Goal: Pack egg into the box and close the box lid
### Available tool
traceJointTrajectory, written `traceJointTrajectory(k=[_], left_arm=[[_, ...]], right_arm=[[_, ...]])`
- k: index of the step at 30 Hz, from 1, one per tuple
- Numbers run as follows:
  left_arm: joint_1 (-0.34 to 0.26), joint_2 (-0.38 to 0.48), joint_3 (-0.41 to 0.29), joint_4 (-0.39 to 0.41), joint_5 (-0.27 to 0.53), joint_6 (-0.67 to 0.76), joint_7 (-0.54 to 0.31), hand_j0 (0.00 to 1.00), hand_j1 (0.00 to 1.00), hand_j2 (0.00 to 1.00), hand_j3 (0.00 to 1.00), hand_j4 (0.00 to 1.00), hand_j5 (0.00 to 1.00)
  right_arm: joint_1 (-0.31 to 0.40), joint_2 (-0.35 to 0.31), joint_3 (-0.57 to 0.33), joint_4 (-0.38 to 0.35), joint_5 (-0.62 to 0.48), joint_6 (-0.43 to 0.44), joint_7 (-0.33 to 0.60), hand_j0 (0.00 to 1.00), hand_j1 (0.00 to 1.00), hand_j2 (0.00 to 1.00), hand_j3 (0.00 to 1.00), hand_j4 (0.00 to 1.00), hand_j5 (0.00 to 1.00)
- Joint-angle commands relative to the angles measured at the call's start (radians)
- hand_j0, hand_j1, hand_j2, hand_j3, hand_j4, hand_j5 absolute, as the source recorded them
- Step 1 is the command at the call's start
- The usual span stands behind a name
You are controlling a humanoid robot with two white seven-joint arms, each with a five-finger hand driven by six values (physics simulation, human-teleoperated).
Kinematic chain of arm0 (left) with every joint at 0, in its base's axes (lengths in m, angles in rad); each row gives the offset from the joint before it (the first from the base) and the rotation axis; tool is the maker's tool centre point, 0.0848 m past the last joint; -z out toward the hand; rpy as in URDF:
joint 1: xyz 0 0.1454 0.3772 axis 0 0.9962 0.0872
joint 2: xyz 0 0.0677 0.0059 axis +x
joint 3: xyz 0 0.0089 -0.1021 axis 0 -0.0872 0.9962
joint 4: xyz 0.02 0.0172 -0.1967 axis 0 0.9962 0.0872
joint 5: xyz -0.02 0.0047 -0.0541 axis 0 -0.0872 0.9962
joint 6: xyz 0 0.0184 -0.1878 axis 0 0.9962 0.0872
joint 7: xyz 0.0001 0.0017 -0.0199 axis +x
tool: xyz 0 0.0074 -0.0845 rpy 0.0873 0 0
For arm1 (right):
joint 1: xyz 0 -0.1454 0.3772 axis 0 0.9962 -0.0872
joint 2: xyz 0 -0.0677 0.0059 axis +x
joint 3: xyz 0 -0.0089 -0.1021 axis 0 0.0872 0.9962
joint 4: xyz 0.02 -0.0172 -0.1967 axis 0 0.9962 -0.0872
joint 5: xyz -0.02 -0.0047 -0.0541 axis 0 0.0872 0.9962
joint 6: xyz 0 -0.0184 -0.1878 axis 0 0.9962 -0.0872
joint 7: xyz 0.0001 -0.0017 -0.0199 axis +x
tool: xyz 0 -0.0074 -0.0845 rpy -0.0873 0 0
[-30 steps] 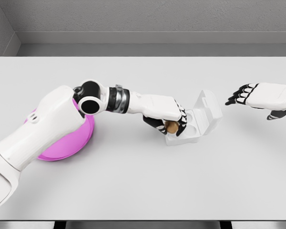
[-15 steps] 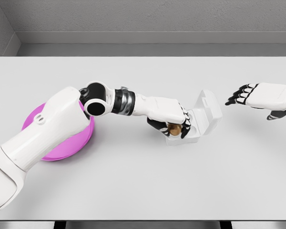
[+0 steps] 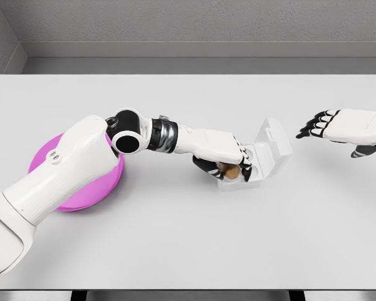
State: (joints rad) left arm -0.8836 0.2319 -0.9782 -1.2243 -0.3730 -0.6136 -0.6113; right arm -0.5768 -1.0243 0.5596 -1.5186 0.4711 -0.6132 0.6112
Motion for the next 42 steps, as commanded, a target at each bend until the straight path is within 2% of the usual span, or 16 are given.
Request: traceJointTrajectory(k=[1,5,10,15,22,25,26,28,29,30,31,33,37,40,42], left_arm=[[0.0,0.0,0.001,0.002,0.006,0.003,0.0,0.73,0.73,0.73,0.73,0.73,0.73],[0.0,0.0,0.001,0.002,0.006,0.003,0.0,0.79,0.79,0.79,0.79,0.79,0.79],[-0.002,0.006,0.01,0.002,0.011,0.003,0.0,0.99,0.99,0.99,0.99,0.99,0.99],[-0.003,0.003,0.026,-0.007,0.016,0.003,0.0,1.0,1.0,1.0,1.0,1.0,1.0],[-0.012,0.006,0.13,-0.024,0.017,0.003,0.0,1.0,1.0,1.0,1.0,1.0,1.0],[-0.026,0.109,0.214,-0.063,0.042,0.003,0.0,1.0,1.0,1.0,1.0,1.0,1.0],[-0.029,0.174,0.242,-0.092,0.063,0.003,0.0,1.0,1.0,1.0,1.0,1.0,1.0],[0.015,0.385,0.299,-0.19,0.235,0.003,0.0,1.0,1.0,1.0,1.0,1.0,1.0],[0.061,0.469,0.337,-0.196,0.361,0.003,0.0,1.0,1.0,1.0,1.0,1.0,1.0],[0.109,0.513,0.384,-0.187,0.424,0.003,0.0,1.0,1.0,1.0,1.0,1.0,1.0],[0.141,0.546,0.429,-0.179,0.433,0.003,0.0,1.0,1.0,1.0,1.0,1.0,1.0],[0.156,0.543,0.45,-0.126,0.433,0.003,0.0,1.0,1.0,1.0,1.0,1.0,1.0],[0.163,0.543,0.454,-0.116,0.433,0.003,0.0,1.0,1.0,1.0,1.0,1.0,1.0],[0.163,0.54,0.463,-0.044,0.433,0.003,0.0,1.0,1.0,1.0,1.0,1.0,1.0],[0.163,0.537,0.467,-0.043,0.434,0.003,0.0,1.0,1.0,1.0,1.0,1.0,1.0]], right_arm=[[0.0,-0.002,0.0,0.0,-0.003,0.002,0.0,1.0,1.0,1.0,1.0,1.0,1.0],[0.0,-0.002,-0.001,0.0,-0.003,0.002,0.0,1.0,1.0,1.0,1.0,1.0,1.0],[0.0,-0.002,-0.001,0.0,-0.003,0.002,0.0,1.0,1.0,1.0,1.0,1.0,1.0],[0.0,0.0,-0.001,0.0,-0.003,0.002,0.0,1.0,1.0,1.0,1.0,1.0,1.0],[0.0,-0.002,-0.001,0.0,-0.003,0.002,0.0,1.0,1.0,1.0,1.0,1.0,1.0],[0.0,0.0,-0.001,0.0,-0.003,0.002,0.0,1.0,1.0,1.0,1.0,1.0,1.0],[0.0,-0.002,-0.001,0.0,-0.003,0.002,0.0,1.0,1.0,1.0,1.0,1.0,1.0],[0.0,-0.002,-0.001,0.0,-0.003,0.002,0.0,1.0,1.0,1.0,1.0,1.0,1.0],[0.0,-0.002,-0.001,0.0,-0.003,0.002,0.0,1.0,1.0,1.0,1.0,1.0,1.0],[0.0,-0.002,-0.001,0.0,-0.003,0.002,0.0,1.0,1.0,1.0,1.0,1.0,1.0],[0.0,-0.002,-0.001,-0.002,-0.003,0.002,0.0,1.0,1.0,1.0,1.0,1.0,1.0],[0.0,0.0,0.003,-0.011,-0.002,0.002,0.0,1.0,1.0,1.0,1.0,1.0,1.0],[0.002,0.009,0.009,-0.012,0.0,0.002,0.0,1.0,1.0,1.0,1.0,1.0,1.0],[0.002,0.01,0.019,-0.037,0.0,0.002,0.0,1.0,1.0,1.0,1.0,1.0,1.0],[0.002,0.012,0.022,-0.063,0.0,0.002,0.0,1.0,1.0,1.0,1.0,1.0,1.0]])
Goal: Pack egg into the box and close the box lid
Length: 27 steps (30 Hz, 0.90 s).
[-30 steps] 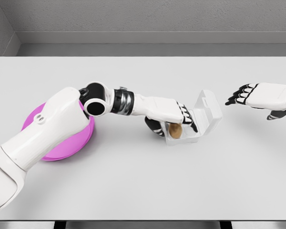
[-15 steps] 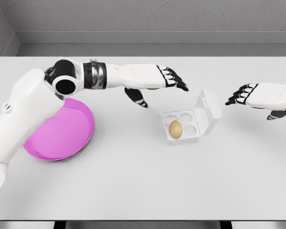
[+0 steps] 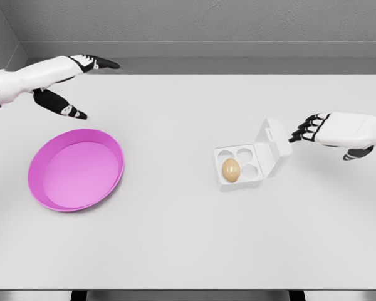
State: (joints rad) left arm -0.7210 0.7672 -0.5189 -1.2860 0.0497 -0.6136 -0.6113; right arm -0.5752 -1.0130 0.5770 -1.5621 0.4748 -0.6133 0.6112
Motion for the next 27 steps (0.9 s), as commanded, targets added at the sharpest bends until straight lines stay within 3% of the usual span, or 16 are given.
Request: traceJointTrajectory(k=[1,15,23,24,25,27], left_arm=[[0.0,0.004,0.011,0.02,0.01,0.003,0.0,1.0,1.0,1.0,1.0,1.0,1.0],[-0.003,0.004,0.014,0.059,0.012,0.003,0.0,1.0,1.0,1.0,1.0,1.0,1.0],[-0.003,0.001,0.031,0.111,0.01,0.003,0.0,1.0,1.0,1.0,1.0,1.0,1.0],[-0.003,0.0,0.03,0.117,0.01,0.003,0.0,1.0,1.0,1.0,1.0,1.0,1.0],[-0.003,-0.003,0.03,0.117,0.01,0.003,0.0,1.0,1.0,1.0,1.0,1.0,1.0],[-0.003,-0.006,0.03,0.117,0.01,0.003,0.0,1.0,1.0,1.0,1.0,1.0,1.0]], right_arm=[[0.0,0.001,0.004,-0.032,-0.004,0.002,0.0,1.0,1.0,1.0,1.0,1.0,1.0],[-0.002,0.001,-0.003,-0.196,-0.005,0.002,0.0,1.0,1.0,1.0,1.0,1.0,1.0],[-0.04,0.03,0.001,-0.196,-0.01,0.002,0.0,1.0,1.0,1.0,1.0,1.0,1.0],[-0.049,0.031,-0.015,-0.191,-0.012,0.002,0.0,1.0,1.0,1.0,1.0,1.0,1.0],[-0.04,0.031,-0.1,-0.17,-0.024,0.002,0.0,1.0,1.0,1.0,1.0,1.0,1.0],[-0.031,0.024,-0.128,-0.139,-0.03,0.002,0.0,1.0,1.0,1.0,1.0,1.0,1.0]])
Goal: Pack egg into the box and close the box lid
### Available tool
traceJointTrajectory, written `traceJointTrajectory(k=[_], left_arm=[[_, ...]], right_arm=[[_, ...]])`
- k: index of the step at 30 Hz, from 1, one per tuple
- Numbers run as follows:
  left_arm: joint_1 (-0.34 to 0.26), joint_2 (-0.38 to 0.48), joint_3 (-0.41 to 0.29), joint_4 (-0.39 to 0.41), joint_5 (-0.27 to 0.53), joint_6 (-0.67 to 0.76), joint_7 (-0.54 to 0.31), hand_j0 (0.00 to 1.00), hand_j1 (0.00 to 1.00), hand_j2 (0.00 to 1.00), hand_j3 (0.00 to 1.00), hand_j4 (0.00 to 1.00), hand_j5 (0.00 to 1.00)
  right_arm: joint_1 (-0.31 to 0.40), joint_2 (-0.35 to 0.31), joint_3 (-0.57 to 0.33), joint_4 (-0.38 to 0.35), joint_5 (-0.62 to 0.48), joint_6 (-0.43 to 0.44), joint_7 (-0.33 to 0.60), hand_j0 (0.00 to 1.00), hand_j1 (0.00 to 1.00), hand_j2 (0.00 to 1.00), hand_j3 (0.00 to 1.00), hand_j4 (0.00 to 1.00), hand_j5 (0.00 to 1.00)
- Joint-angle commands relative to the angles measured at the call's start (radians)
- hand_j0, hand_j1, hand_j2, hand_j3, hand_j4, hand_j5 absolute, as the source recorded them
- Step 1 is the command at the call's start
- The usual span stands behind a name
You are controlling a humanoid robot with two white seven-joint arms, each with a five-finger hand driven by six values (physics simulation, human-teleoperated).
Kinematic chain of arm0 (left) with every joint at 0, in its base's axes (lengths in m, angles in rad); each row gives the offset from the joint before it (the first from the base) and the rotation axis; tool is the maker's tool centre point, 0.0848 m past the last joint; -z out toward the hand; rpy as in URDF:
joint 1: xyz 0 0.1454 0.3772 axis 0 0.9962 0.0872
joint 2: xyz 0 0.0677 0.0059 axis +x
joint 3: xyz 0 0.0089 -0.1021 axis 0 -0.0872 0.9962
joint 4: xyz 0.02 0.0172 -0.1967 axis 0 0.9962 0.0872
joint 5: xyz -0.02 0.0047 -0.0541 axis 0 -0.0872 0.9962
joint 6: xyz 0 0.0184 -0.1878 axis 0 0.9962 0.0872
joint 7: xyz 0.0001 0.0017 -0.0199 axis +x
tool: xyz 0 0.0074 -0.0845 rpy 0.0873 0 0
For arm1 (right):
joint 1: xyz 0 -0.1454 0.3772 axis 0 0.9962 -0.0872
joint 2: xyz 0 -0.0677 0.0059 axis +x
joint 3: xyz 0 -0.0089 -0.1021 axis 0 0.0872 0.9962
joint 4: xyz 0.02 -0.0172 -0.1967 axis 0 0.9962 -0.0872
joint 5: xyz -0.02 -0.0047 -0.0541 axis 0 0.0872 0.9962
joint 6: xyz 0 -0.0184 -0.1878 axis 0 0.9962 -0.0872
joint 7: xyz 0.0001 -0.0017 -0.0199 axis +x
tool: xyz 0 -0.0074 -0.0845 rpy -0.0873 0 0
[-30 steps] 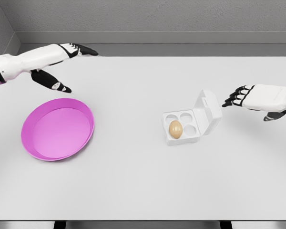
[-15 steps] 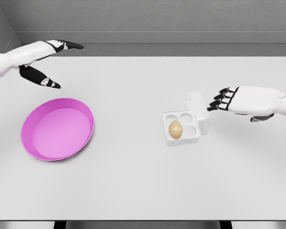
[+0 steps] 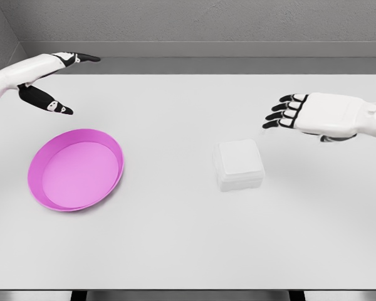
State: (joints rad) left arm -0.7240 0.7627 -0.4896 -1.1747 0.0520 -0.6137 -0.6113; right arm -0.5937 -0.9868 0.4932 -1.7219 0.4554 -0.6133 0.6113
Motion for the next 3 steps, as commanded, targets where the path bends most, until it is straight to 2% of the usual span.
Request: traceJointTrajectory(k=[1,3], left_arm=[[0.0,-0.002,0.002,0.007,0.008,0.003,0.0,1.0,1.0,1.0,1.0,1.0,1.0],[0.0,-0.002,0.002,0.007,0.008,0.003,0.0,1.0,1.0,1.0,1.0,1.0,1.0]], right_arm=[[0.0,-0.004,-0.045,0.053,-0.011,0.002,0.0,1.0,1.0,1.0,1.0,1.0,1.0],[0.006,-0.004,-0.045,0.062,-0.011,0.002,0.0,1.0,1.0,1.0,1.0,1.0,1.0]])
